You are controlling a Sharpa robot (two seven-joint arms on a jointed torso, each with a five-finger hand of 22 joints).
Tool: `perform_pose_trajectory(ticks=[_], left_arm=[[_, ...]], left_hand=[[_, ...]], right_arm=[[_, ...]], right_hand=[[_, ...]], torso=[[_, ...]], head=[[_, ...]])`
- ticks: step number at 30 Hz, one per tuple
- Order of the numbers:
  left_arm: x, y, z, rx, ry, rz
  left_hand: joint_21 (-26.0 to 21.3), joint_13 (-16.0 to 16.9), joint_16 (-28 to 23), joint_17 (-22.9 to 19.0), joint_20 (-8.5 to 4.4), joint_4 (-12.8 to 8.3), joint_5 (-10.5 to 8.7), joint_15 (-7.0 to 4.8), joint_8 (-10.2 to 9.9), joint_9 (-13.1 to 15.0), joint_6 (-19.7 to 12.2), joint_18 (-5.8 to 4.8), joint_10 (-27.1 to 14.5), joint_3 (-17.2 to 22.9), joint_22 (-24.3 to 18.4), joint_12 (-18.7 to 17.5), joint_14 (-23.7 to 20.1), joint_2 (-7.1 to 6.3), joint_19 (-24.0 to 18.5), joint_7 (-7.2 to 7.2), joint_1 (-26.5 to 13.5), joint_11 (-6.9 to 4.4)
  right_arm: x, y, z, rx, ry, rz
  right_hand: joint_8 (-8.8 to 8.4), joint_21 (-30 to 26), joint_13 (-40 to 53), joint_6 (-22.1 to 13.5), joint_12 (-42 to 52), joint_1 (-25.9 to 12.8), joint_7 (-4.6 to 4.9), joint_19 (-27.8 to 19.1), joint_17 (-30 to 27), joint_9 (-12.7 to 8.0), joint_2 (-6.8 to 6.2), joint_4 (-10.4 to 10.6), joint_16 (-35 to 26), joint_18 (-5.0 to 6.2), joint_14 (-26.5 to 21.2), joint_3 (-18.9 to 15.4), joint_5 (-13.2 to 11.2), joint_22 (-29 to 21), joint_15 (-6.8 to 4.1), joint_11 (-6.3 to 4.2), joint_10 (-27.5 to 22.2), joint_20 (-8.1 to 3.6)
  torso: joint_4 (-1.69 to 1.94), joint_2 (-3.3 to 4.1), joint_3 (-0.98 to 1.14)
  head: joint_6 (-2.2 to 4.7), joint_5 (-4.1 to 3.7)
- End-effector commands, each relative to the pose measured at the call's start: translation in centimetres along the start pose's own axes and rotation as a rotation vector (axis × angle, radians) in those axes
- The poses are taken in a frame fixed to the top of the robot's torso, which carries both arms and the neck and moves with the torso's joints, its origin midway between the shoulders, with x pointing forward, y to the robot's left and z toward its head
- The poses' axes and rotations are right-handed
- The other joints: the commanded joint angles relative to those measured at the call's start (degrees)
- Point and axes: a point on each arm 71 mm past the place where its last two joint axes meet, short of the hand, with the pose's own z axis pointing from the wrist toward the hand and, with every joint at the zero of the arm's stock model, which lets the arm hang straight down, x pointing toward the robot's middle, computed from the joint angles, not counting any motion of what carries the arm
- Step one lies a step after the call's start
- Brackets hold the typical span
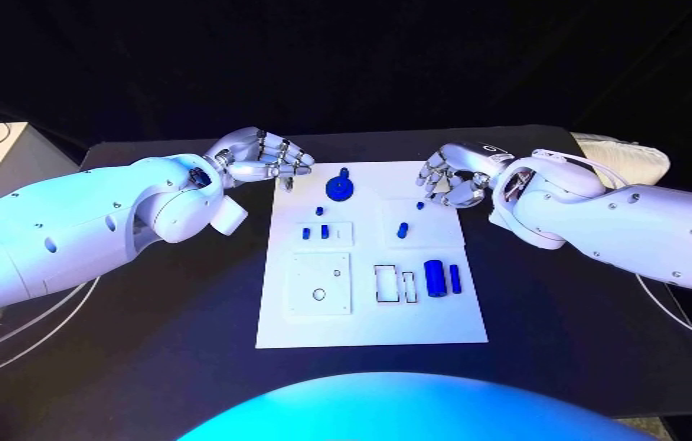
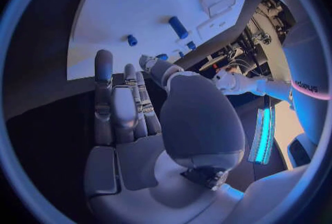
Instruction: Assemble the parts on the task board
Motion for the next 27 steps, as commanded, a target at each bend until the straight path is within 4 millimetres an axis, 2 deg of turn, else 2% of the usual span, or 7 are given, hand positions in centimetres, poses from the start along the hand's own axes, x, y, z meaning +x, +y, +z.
perform_pose_trajectory(ticks=[1, 7, 13, 27], left_arm=[[0.2, -0.9, -0.2, 0.117, 0.052, -0.235], [-0.2, -0.9, -0.4, 0.127, 0.034, -0.265], [-0.3, -0.9, -0.6, 0.127, 0.032, -0.276], [-0.3, -0.9, -0.7, 0.123, 0.030, -0.275]], left_hand=[[-0.60, -0.06, -0.25, -0.09, 0.31, 0.02, -0.24, -0.20, 0.30, 0.09, 0.05, 0.86, 0.53, -0.51, -0.46, 0.18, -0.14, 0.05, 0.38, -0.45, -0.43, -0.30], [-1.28, -0.18, -0.39, -0.19, 0.18, -0.15, -0.19, -0.29, 0.23, 0.02, -0.46, 0.86, 1.01, -0.88, -1.04, 0.28, 0.03, -0.04, 0.98, -0.19, -0.04, -0.28], [-1.69, -0.35, -0.54, -0.28, 0.21, -0.07, -0.19, -0.09, -0.03, -0.12, -1.16, 0.81, 0.79, -1.15, -1.38, 0.08, 0.02, -0.13, 1.27, 0.23, -0.06, 0.00], [-1.99, -0.45, -0.69, -0.35, 0.27, -0.05, -0.16, 0.02, -0.05, -0.14, -1.36, 0.79, 0.64, -1.19, -1.60, -0.02, -0.10, 0.02, 1.39, 0.39, 0.09, 0.13]], right_arm=[[0.5, 0.2, 0.1, 0.015, 0.005, -0.124], [1.3, 0.6, 0.3, 0.031, -0.008, -0.163], [1.9, 0.8, 0.6, 0.053, -0.008, -0.200], [3.4, 1.2, 1.0, 0.065, 0.020, -0.231]], right_hand=[[-0.32, 0.76, -0.09, 0.29, -0.23, -0.33, 0.24, 0.70, 0.78, 0.08, -0.07, 0.04, 0.92, 0.25, 2.64, 0.44, -0.42, 0.87, 0.40, -0.11, -0.46, -0.06], [-0.70, 2.16, -0.14, -0.08, -0.30, -0.26, 0.34, 1.47, 2.24, 0.14, -0.60, 0.22, 2.85, 0.03, 2.67, 0.95, -0.53, 2.50, 0.59, 0.06, -1.02, 0.04], [-0.76, 2.86, -0.17, 0.03, -0.28, 0.00, 0.36, 1.80, 2.80, 0.27, -0.54, 0.34, 3.76, -0.05, 2.61, 1.65, -0.10, 3.30, 0.66, 0.11, -1.32, 0.08], [-0.50, 3.87, -0.16, 0.74, -0.13, 0.28, 0.23, 2.23, 3.85, 0.61, -0.55, 0.46, 5.25, -0.16, 2.60, 2.76, -0.24, 4.43, 0.62, 0.05, -1.40, 0.14]], torso=[[0.10, -0.07, 0.03], [0.10, 0.00, -0.07], [0.08, 0.09, -0.12], [0.07, 0.03, -0.11]], head=[[0.00, -0.32], [0.48, -0.39], [0.59, -0.20], [0.23, 0.02]])
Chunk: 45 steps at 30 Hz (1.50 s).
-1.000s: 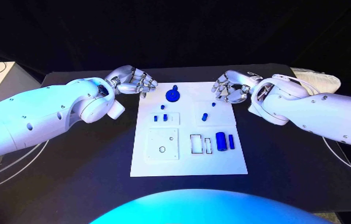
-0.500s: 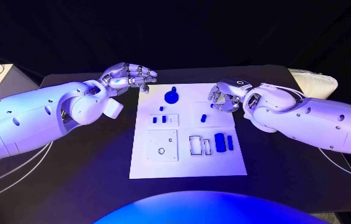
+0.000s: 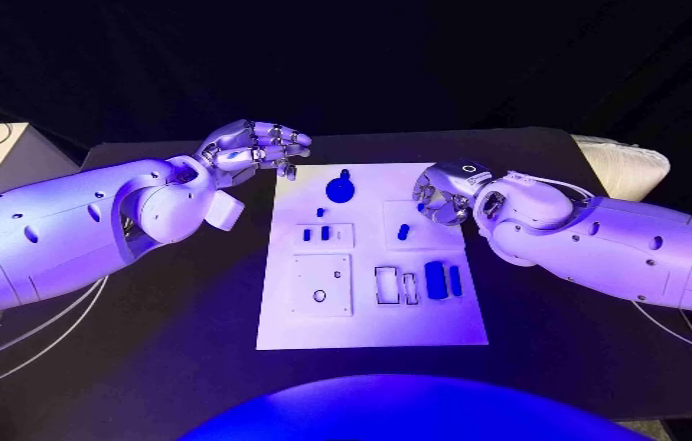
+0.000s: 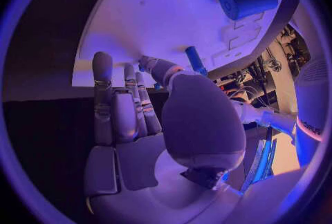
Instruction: Assemble the parts on the task board
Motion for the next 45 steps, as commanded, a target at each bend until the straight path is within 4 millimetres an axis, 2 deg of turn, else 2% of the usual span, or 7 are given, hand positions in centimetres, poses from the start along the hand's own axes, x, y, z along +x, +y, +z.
perform_pose_trajectory(ticks=[1, 14, 18, 20, 27, 37, 45], left_arm=[[0.2, -0.2, 0.0, 0.021, 0.017, -0.018], [0.2, -0.1, 0.0, 0.011, 0.016, 0.017], [0.2, -0.1, 0.0, 0.007, 0.021, 0.036], [0.2, -0.1, 0.0, 0.005, 0.024, 0.040], [0.3, -0.1, 0.0, 0.000, 0.031, 0.045], [0.4, 0.0, 0.0, -0.005, 0.037, 0.052], [0.4, 0.0, 0.0, -0.006, 0.038, 0.055]], left_hand=[[-0.25, -0.05, -0.31, -0.07, 0.06, -0.07, -0.16, 0.02, -0.32, -0.08, -0.35, 0.80, -0.09, -0.39, -0.09, -0.02, -0.11, 0.02, 0.53, -0.03, 0.09, 0.22], [-0.37, -0.09, -0.37, -0.10, 0.08, -0.08, -0.14, 0.05, -0.31, -0.09, -0.41, 0.81, -0.11, -0.35, -0.19, -0.04, -0.15, 0.20, 0.61, 0.06, 0.24, 0.27], [-0.44, -0.11, -0.41, -0.13, 0.08, -0.16, -0.12, 0.07, -0.32, -0.09, -0.47, 0.81, -0.14, -0.33, -0.25, -0.06, -0.17, 0.24, 0.66, 0.10, 0.40, 0.30], [-0.44, -0.11, -0.41, -0.13, 0.08, -0.16, -0.12, 0.07, -0.32, -0.09, -0.47, 0.81, -0.14, -0.33, -0.25, -0.06, -0.17, 0.24, 0.66, 0.10, 0.40, 0.30], [-0.51, -0.15, -0.46, -0.15, 0.09, -0.25, -0.12, 0.09, -0.34, -0.11, -0.58, 0.81, -0.22, -0.34, -0.31, -0.10, -0.19, 0.24, 0.72, 0.16, 0.56, 0.35], [-0.55, -0.18, -0.49, -0.17, 0.09, -0.32, -0.12, 0.10, -0.36, -0.13, -0.66, 0.82, -0.28, -0.35, -0.34, -0.13, -0.20, 0.24, 0.77, 0.19, 0.68, 0.38], [-0.57, -0.20, -0.50, -0.18, 0.10, -0.35, -0.12, 0.11, -0.38, -0.14, -0.71, 0.82, -0.33, -0.36, -0.36, -0.15, -0.21, 0.23, 0.79, 0.22, 0.72, 0.40]], right_arm=[[0.3, 0.1, 0.0, 0.012, 0.003, -0.034], [0.9, 1.1, 0.2, -0.014, 0.015, -0.018], [1.0, 1.2, 0.2, -0.012, 0.014, -0.023], [1.1, 1.2, 0.2, -0.010, 0.013, -0.028], [1.3, 1.3, 0.3, 0.001, 0.015, -0.046], [1.6, 1.4, 0.3, 0.024, 0.016, -0.086], [1.2, 1.6, 0.1, 0.025, -0.048, -0.080]], right_hand=[[0.13, 0.39, 0.03, 0.69, 0.00, 0.49, -0.04, 0.36, 0.13, 0.16, -0.13, 0.11, 0.46, -0.17, 2.58, 0.60, -0.04, 0.24, 0.14, 0.00, -0.02, -0.04], [1.38, 2.03, 0.42, 2.77, 0.67, 0.63, -0.66, 0.88, 0.60, 1.16, 0.36, 0.36, 1.69, -0.37, 2.38, 1.63, -0.15, 2.21, -0.43, -0.74, 2.36, -0.26], [2.29, 3.36, 0.68, 4.06, 0.93, 1.28, -1.28, 1.43, 1.08, 1.94, 1.08, 0.06, 2.46, -0.58, 2.40, 2.14, -0.67, 3.78, -0.96, -1.33, 3.68, -0.57], [3.17, 4.20, 1.01, 5.27, 1.32, 2.00, -1.79, 1.66, 0.93, 2.67, 1.83, -0.42, 2.59, -0.68, 2.29, 2.63, -1.88, 4.74, -1.46, -1.85, 4.97, -0.83], [4.68, 6.23, 1.85, 6.61, 1.75, 3.03, -2.35, 2.14, 0.96, 4.23, 3.01, -1.67, 3.06, -0.96, 2.22, 3.40, -2.42, 7.07, -2.19, -2.62, 7.26, -1.59], [5.11, 7.57, 2.21, 6.78, 1.62, 3.33, -2.51, 2.44, 0.98, 4.91, 3.10, -2.58, 3.32, -1.15, 2.21, 4.13, -2.44, 8.58, -2.40, -2.82, 8.01, -1.88], [5.35, 8.93, 2.49, 6.98, 1.57, 3.30, -2.63, 2.88, 1.20, 5.34, 3.04, -3.15, 3.65, -1.37, 2.27, 4.74, -2.29, 10.11, -2.54, -2.96, 8.65, -2.04]], torso=[[-0.04, -0.03, 0.00], [0.05, 0.04, 0.08], [0.01, 0.03, 0.03], [-0.06, -0.01, 0.04], [0.01, 0.00, 0.04], [0.00, -0.02, 0.03], [0.00, -0.03, 0.05]], head=[[-0.09, -0.04], [-0.21, -0.13], [-0.30, -0.12], [-0.30, -0.09], [-0.30, -0.19], [-0.30, -0.30], [-0.30, -0.30]])
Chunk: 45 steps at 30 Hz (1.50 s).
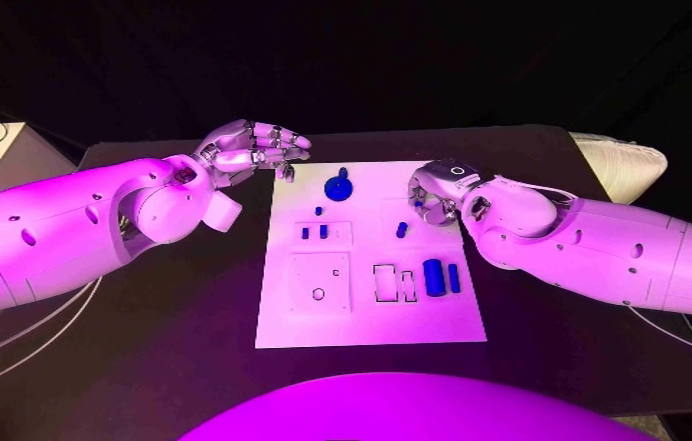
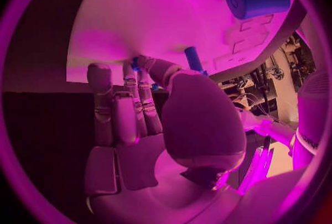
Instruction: Assemble the parts on the task board
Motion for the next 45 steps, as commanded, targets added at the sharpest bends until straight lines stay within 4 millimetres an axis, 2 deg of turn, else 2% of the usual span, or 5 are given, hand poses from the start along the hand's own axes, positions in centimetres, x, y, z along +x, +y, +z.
perform_pose_trajectory(ticks=[1, 22, 29, 39, 45], left_arm=[[0.2, -0.1, 0.0, 0.005, 0.021, 0.005], [0.0, 0.1, 0.4, -0.004, 0.018, 0.003], [0.1, 0.2, 0.5, -0.006, 0.019, 0.001], [0.2, 0.1, 0.5, -0.004, 0.019, -0.001], [0.4, 0.1, 0.6, -0.002, 0.022, -0.002]], left_hand=[[-0.34, -0.07, -0.28, -0.08, 0.10, -0.19, -0.12, 0.11, -0.37, -0.09, -0.51, 0.82, -0.11, -0.21, -0.05, -0.15, -0.21, -0.01, 0.39, 0.02, 0.48, 0.19], [-0.44, -0.14, -0.27, -0.09, 0.15, -0.04, -0.13, 0.21, -0.41, -0.13, -0.69, 0.80, -0.23, -0.33, -0.15, -0.21, -0.11, 0.12, 0.53, 0.17, 0.39, 0.32], [-0.49, -0.16, -0.19, -0.07, 0.18, 0.10, -0.13, 0.25, -0.40, -0.13, -0.74, 0.80, -0.24, -0.43, -0.21, -0.20, 0.03, 0.21, 0.65, 0.21, 0.28, 0.35], [-0.52, -0.18, -0.14, -0.06, 0.20, 0.18, -0.13, 0.26, -0.40, -0.14, -0.78, 0.81, -0.27, -0.49, -0.24, -0.21, 0.14, 0.24, 0.75, 0.22, 0.20, 0.37], [-0.52, -0.18, -0.14, -0.06, 0.20, 0.18, -0.13, 0.26, -0.40, -0.14, -0.78, 0.81, -0.27, -0.49, -0.24, -0.21, 0.14, 0.24, 0.75, 0.22, 0.20, 0.37]], right_arm=[[0.5, 0.0, -0.3, 0.017, -0.012, -0.017], [-1.5, -0.4, -1.5, 0.007, -0.152, 0.086], [-2.4, -0.2, -2.4, -0.030, -0.204, 0.168], [-3.4, 3.5, -3.8, -0.178, -0.241, 0.289], [-3.3, 6.0, -4.2, -0.254, -0.229, 0.335]], right_hand=[[0.27, 0.55, 0.83, 0.43, 0.03, 1.16, -0.16, 0.47, 0.09, 0.11, 1.18, -0.29, 0.30, -0.52, 2.17, 0.18, 0.40, 0.47, -0.39, -3.13, 3.78, 0.08], [0.42, 1.62, 1.03, 0.54, -0.08, 0.79, -0.20, 0.87, 0.43, 0.43, 1.04, -0.48, 0.68, -0.72, 2.28, 0.55, 0.45, 1.69, -0.44, -3.19, 4.14, 0.02], [0.42, 1.47, 1.05, 0.51, -0.15, 0.72, -0.20, 0.73, 0.35, 0.48, 1.00, -0.52, 0.67, -0.67, 2.27, 0.63, 0.51, 1.52, -0.44, -3.18, 4.13, 0.01], [0.41, 1.58, 1.06, 0.46, -0.22, 0.72, -0.19, 0.74, 0.43, 0.52, 1.01, -0.56, 0.74, -0.69, 2.28, 0.72, 0.52, 1.65, -0.44, -3.17, 4.10, 0.01], [0.36, 1.33, 1.08, 0.34, -0.34, 0.70, -0.14, 0.52, 0.23, 0.57, 1.06, -0.58, 0.65, -0.62, 2.23, 0.83, 0.51, 1.38, -0.42, -3.13, 4.02, 0.01]], torso=[[0.01, 0.01, 0.03], [0.01, -0.04, -0.01], [-0.03, -0.04, 0.01], [-0.03, 0.01, 0.00], [-0.08, -0.05, -0.13]], head=[[0.00, 0.03], [0.06, 0.19], [0.43, 1.19], [0.80, 2.15], [0.79, 2.98]])
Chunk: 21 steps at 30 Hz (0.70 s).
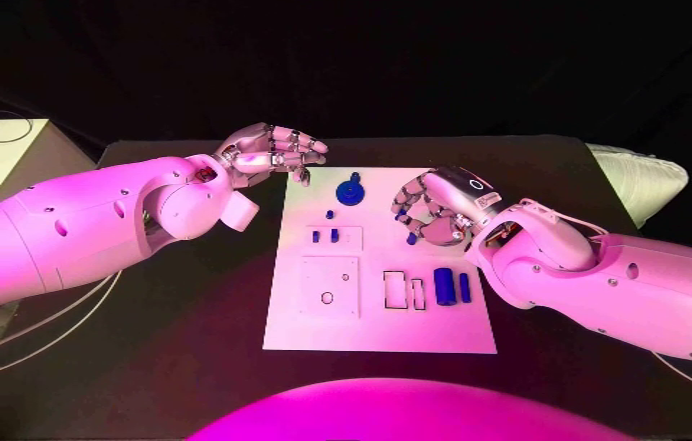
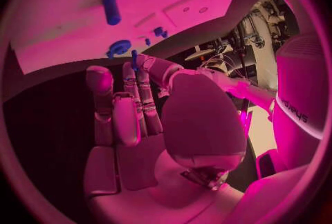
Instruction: Assemble the parts on the task board
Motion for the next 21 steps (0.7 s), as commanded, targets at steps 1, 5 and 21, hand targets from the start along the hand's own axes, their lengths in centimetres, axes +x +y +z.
perform_pose_trajectory(ticks=[1, 5, 21], left_arm=[[0.4, -0.1, 0.1, 0.010, 0.019, -0.007], [0.5, -0.2, 0.2, 0.012, 0.019, -0.009], [1.3, -0.2, 0.5, 0.009, 0.039, -0.010]], left_hand=[[-0.33, -0.08, -0.11, -0.01, 0.00, 0.08, -0.12, 0.27, -0.11, -0.10, -0.60, 0.80, -0.08, -0.37, -0.08, -0.21, 0.19, 0.27, 0.60, 0.02, 0.16, 0.18], [-0.33, -0.08, -0.11, -0.01, 0.00, 0.08, -0.12, 0.27, -0.11, -0.10, -0.60, 0.80, -0.08, -0.37, -0.08, -0.21, 0.19, 0.27, 0.60, 0.02, 0.16, 0.18], [-0.41, -0.11, -0.10, -0.01, 0.03, 0.20, -0.11, 0.29, -0.11, -0.11, -0.67, 0.80, -0.13, -0.49, -0.15, -0.22, 0.24, 0.24, 0.70, 0.02, 0.04, 0.19]], right_arm=[[0.4, 1.4, 0.1, -0.069, -0.011, 0.054], [1.5, 2.5, 0.5, -0.100, 0.013, 0.065], [6.2, 4.9, 1.3, -0.122, 0.120, 0.049]], right_hand=[[0.14, 0.00, 1.08, 0.14, 0.01, 0.70, 0.06, 0.11, -0.11, 0.11, 1.06, -0.03, 0.13, -0.63, 2.38, 0.46, 0.11, -0.22, -0.30, -3.33, 3.83, 0.00], [0.11, -0.11, 1.09, 0.07, -0.06, 0.68, 0.09, -0.01, -0.24, 0.15, 1.09, -0.04, 0.06, -0.60, 2.35, 0.51, 0.05, -0.34, -0.28, -3.31, 3.79, 0.01], [0.06, -0.35, 1.12, -0.09, -0.21, 0.72, 0.14, -0.27, -0.34, 0.23, 1.17, -0.13, 0.04, -0.53, 2.31, 0.66, 0.07, -0.58, -0.25, -3.25, 3.70, 0.02]], torso=[[-0.07, -0.05, -0.09], [-0.07, -0.07, -0.12], [0.01, 0.04, -0.09]], head=[[-0.11, 0.70], [-0.10, 1.33], [-0.69, 3.30]])
